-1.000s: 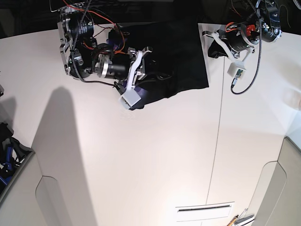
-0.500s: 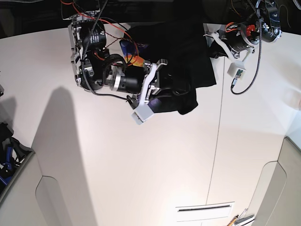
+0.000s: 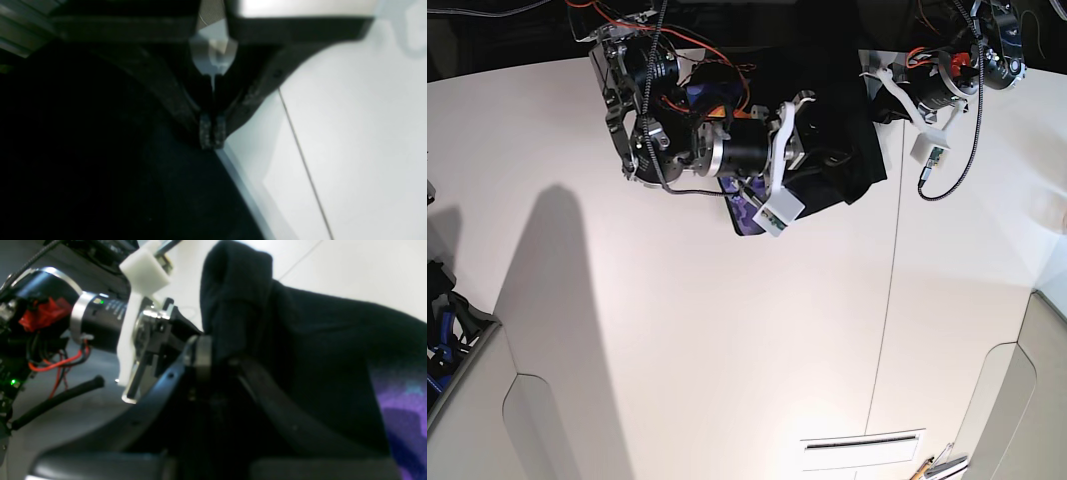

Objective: Fold the T-shirt properly
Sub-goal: 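Grasp the folded bundle's edge with the right gripper, then lift and flip the bundle over with the right gripper, exposing the sun print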

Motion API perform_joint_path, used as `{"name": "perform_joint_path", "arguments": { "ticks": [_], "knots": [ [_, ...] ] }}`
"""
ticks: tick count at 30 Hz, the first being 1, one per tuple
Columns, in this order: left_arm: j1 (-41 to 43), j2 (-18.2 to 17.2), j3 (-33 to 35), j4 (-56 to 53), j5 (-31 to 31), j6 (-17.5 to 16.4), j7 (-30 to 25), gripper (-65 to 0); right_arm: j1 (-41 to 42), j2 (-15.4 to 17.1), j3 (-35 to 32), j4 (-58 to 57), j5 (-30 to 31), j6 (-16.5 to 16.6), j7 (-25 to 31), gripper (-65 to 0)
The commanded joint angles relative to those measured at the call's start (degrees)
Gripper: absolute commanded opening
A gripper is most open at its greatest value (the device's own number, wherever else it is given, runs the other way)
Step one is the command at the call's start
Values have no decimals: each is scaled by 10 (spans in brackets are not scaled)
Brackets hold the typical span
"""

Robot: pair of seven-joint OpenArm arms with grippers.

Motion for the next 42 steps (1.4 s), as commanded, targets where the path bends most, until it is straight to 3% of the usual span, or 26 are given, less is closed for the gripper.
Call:
{"name": "perform_joint_path", "arguments": {
  "ticks": [1, 3, 5, 9, 14, 20, 26, 28, 30, 31, 37, 42],
  "knots": [
    [0, -3, -2, 7, -9, -6, -8, -650, 9, -5, -4, 9, 14, 2, 7, -594],
    [0, -3, -2, 7, -9, -6, -8, -650, 9, -5, -7, 9, 18, 2, 8, -432],
    [0, -3, -2, 7, -9, -6, -8, -650, 9, -5, -9, 9, 38, 2, 7, -355],
    [0, -3, -2, 7, -9, -6, -8, -650, 11, -5, -9, 11, 94, 3, -4, -355],
    [0, -3, -2, 7, -9, -6, -8, -650, 12, -5, -8, 43, 94, 3, -29, -355],
    [0, -3, -2, 7, -10, -6, -8, -650, 12, -1, 47, 154, -28, 2, -38, -355],
    [0, -3, -2, 7, -10, -6, -8, -650, 9, 41, 171, 182, -95, -14, -37, -355],
    [-2, -3, -2, 7, -12, -6, -8, -650, 3, 58, 206, 177, -99, -21, -38, -422],
    [-2, -3, -2, 7, -18, -6, -8, -650, -5, 72, 235, 176, -97, -22, -38, -605],
    [-2, -3, -2, 7, -22, -6, -8, -650, -10, 76, 247, 176, -90, -22, -38, -650],
    [-2, -3, -2, 7, -24, -6, -8, -650, -40, 77, 244, 176, -1, -12, -48, -650],
    [-2, -3, -2, 7, -24, -6, -8, -650, -48, 61, 161, 176, -64, -16, -35, -650]
  ]
}}
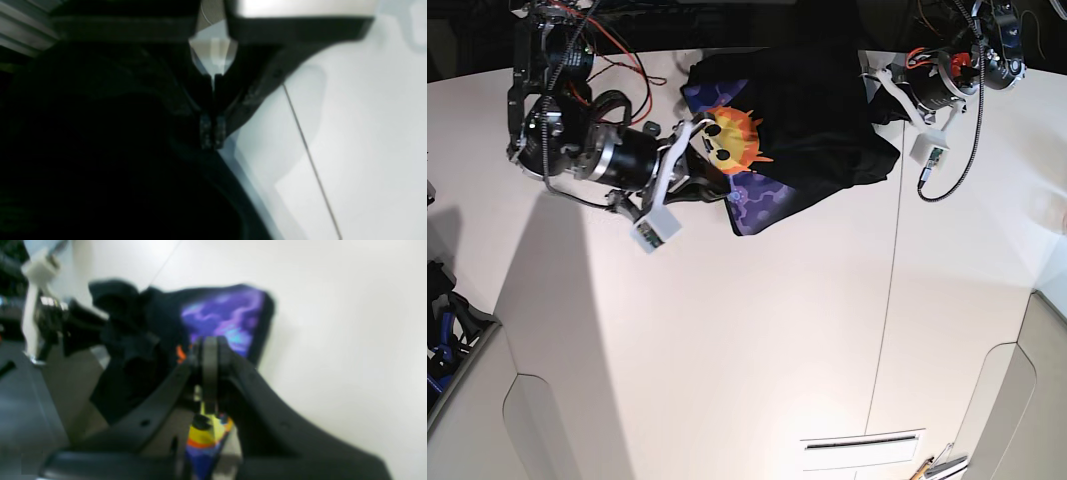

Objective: Fold the T-shirt properly
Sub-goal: 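Lift and flip the bundle over with the right gripper, exposing the sun print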

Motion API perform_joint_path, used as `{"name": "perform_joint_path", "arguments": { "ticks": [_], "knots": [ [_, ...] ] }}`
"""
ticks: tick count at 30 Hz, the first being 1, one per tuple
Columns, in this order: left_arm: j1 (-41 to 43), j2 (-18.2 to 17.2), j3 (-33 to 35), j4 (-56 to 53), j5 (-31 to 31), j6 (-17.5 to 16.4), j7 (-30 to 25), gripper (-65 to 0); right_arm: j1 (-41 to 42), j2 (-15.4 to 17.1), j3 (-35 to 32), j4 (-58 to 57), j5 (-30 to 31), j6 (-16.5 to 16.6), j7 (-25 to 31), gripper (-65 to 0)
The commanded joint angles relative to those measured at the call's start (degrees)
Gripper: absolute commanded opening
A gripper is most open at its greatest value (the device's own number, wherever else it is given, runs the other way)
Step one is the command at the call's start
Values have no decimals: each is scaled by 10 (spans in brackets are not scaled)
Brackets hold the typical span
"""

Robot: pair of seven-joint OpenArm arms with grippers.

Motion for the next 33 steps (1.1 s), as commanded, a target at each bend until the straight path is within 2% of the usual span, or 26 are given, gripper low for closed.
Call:
{"name": "perform_joint_path", "arguments": {
  "ticks": [1, 2, 5, 8, 12, 17, 20, 24, 29, 33],
  "knots": [
    [-1, -3, -2, 7, -10, -5, -8, -650, 6, -6, -17, 8, -8, -6, 23, -650],
    [-1, -3, -2, 7, -10, -6, -8, -650, 6, -10, -36, 8, -29, -14, 31, -650],
    [-1, -3, -2, 7, -10, -5, -8, -650, 6, -12, -91, 6, -83, -63, 51, -650],
    [-1, -3, -2, 7, -10, -6, -8, -650, 6, -13, -140, 3, -104, -80, 52, -650],
    [-1, -3, -2, 7, -10, -5, -8, -650, 6, -13, -210, 3, -86, -78, 52, -650],
    [-2, -3, -2, 7, -10, -5, -9, -650, 6, -13, -293, 3, -34, -42, 48, -650],
    [-2, -3, -2, 7, -10, -6, -10, -650, 7, -13, -322, 3, -29, -31, 48, -650],
    [-3, -4, -5, 7, -10, -6, -10, -650, 11, -13, -321, 4, -54, -32, 54, -650],
    [-9, -20, -43, 9, -13, -4, -10, -650, 36, -13, -284, 4, -101, -33, 63, -650],
    [-10, -22, -94, 24, -68, -4, -7, -650, 59, -12, -224, 4, -115, -33, 66, -650]
  ]
}}
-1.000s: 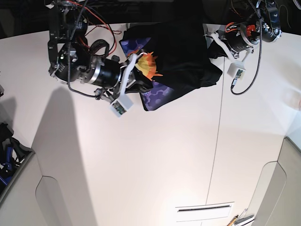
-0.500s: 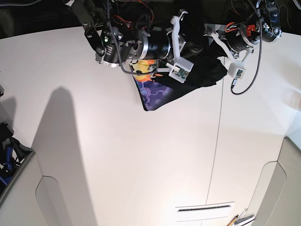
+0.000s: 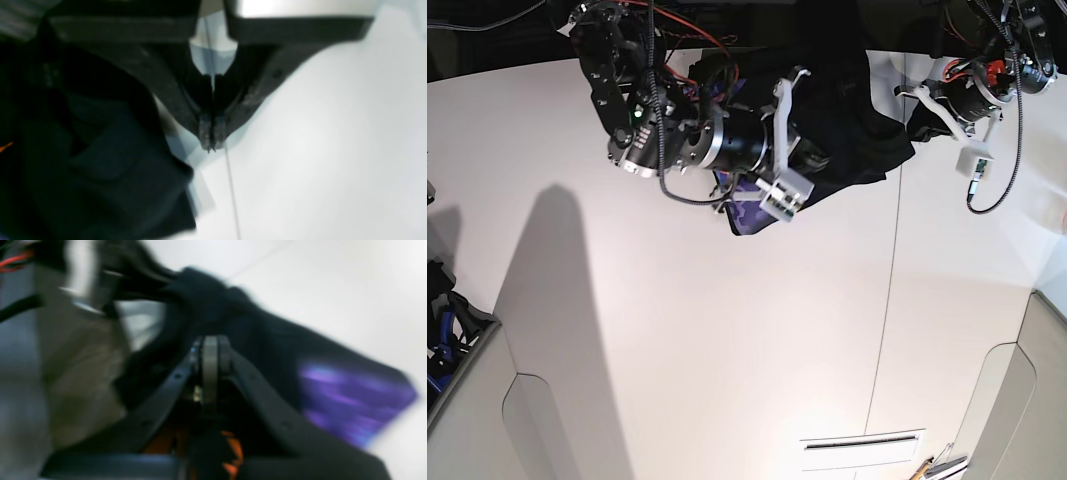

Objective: Fold the T-shirt properly
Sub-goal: 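Lift and flip the bundle over with the right gripper, exposing the sun print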

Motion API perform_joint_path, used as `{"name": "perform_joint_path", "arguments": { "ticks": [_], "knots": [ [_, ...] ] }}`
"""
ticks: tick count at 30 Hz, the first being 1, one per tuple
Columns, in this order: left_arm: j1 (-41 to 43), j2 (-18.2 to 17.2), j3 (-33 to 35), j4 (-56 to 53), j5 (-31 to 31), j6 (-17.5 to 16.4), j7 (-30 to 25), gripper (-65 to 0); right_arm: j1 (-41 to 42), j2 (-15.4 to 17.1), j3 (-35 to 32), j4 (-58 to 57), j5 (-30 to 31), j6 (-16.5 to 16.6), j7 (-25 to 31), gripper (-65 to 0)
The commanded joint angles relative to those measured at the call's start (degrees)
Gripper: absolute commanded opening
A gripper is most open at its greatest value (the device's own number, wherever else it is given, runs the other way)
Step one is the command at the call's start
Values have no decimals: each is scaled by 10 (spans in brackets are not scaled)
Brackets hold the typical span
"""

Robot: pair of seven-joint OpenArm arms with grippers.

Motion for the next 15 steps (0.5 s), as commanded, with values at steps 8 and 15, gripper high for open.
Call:
{"name": "perform_joint_path", "arguments": {
  "ticks": [8, 15],
  "knots": [
    [1, 1, -18, 35, -246, -67, 77, -650, 40, -3, 107, -23, 6, 3, 40, -650],
    [0, 24, -18, 35, -428, -67, 161, -650, 75, -3, 110, -151, 10, 4, 63, -650]
  ]
}}
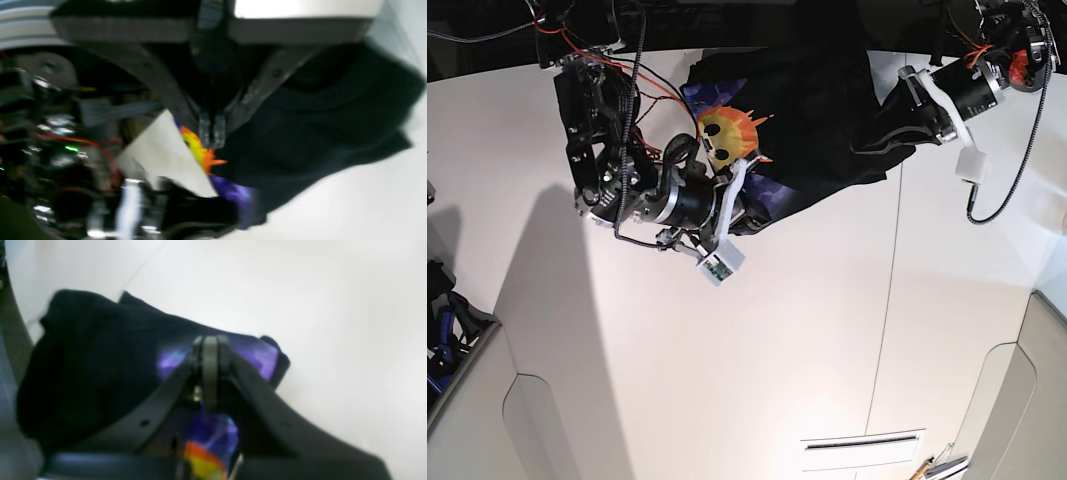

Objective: Fold the T-shirt properly
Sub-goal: 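Lift and flip the bundle over with the right gripper, exposing the sun print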

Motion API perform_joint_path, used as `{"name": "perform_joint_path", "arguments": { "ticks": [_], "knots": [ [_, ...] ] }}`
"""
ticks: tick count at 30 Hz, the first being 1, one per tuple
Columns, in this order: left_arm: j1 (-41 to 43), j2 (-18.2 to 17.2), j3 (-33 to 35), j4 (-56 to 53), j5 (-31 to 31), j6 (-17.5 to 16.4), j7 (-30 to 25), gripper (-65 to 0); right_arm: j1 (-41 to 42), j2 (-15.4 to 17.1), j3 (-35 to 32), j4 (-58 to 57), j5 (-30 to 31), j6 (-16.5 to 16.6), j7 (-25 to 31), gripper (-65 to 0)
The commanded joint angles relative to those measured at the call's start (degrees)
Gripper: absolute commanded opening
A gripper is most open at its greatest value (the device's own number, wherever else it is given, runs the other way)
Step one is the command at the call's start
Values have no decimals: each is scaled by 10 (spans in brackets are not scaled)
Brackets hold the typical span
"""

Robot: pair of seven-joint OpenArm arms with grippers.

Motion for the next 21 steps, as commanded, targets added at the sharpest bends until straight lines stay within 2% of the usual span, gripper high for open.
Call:
{"name": "perform_joint_path", "arguments": {
  "ticks": [1, 4, 10, 15, 21],
  "knots": [
    [-1, 1, -3, 10, -18, -5, 3, -650, 14, -1, 1, -7, 8, 2, 25, -650],
    [-1, 4, -3, 10, -18, -5, 15, -650, 24, -2, 1, -44, 8, 2, 57, -650],
    [9, 3, 29, 9, -10, -5, 20, -650, 31, -2, 1, -52, 7, 1, 59, -650],
    [8, 2, 100, -9, 155, -5, -53, -650, 30, -1, 1, -52, 19, 1, 46, -650],
    [-8, 2, 139, -44, 399, -5, -153, -650, 23, 0, 4, -39, 31, 2, 23, -650]
  ]
}}
